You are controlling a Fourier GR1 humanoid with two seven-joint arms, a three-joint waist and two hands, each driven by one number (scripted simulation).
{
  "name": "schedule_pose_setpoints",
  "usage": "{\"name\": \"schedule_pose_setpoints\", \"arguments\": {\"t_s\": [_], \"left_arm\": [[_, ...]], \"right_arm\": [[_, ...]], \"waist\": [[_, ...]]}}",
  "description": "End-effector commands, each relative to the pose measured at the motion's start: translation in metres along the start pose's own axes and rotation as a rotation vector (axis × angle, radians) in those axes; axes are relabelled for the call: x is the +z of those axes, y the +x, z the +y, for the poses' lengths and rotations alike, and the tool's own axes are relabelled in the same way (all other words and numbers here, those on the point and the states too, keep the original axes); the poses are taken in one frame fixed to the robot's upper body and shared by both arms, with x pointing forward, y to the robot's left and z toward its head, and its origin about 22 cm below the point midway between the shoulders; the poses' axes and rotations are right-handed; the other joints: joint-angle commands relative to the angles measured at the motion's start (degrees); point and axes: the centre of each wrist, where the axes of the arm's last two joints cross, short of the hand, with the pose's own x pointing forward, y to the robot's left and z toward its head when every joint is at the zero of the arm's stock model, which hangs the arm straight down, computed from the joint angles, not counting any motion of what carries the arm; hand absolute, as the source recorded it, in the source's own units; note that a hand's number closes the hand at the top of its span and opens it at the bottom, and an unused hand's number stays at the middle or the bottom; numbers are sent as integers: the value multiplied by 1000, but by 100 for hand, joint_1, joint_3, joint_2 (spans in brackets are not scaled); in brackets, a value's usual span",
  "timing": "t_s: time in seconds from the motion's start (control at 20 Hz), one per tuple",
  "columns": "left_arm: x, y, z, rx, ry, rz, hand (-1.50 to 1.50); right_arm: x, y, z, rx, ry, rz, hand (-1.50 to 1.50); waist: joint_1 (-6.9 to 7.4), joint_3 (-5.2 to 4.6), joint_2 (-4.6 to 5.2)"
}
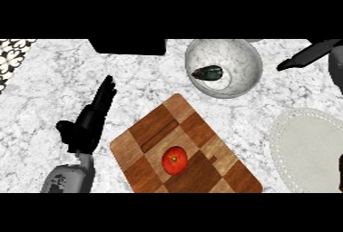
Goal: Pick the eggplant from the placemat and place it in the bowl
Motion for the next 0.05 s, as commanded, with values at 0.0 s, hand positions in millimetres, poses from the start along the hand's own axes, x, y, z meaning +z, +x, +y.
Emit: {"name": "schedule_pose_setpoints", "arguments": {"t_s": [0.0], "left_arm": [[6, -1, 2, 0, -2, 2, 0]], "right_arm": [[23, -13, -9, -97, 114, -90, -150]], "waist": [[32, 4, 1]]}}
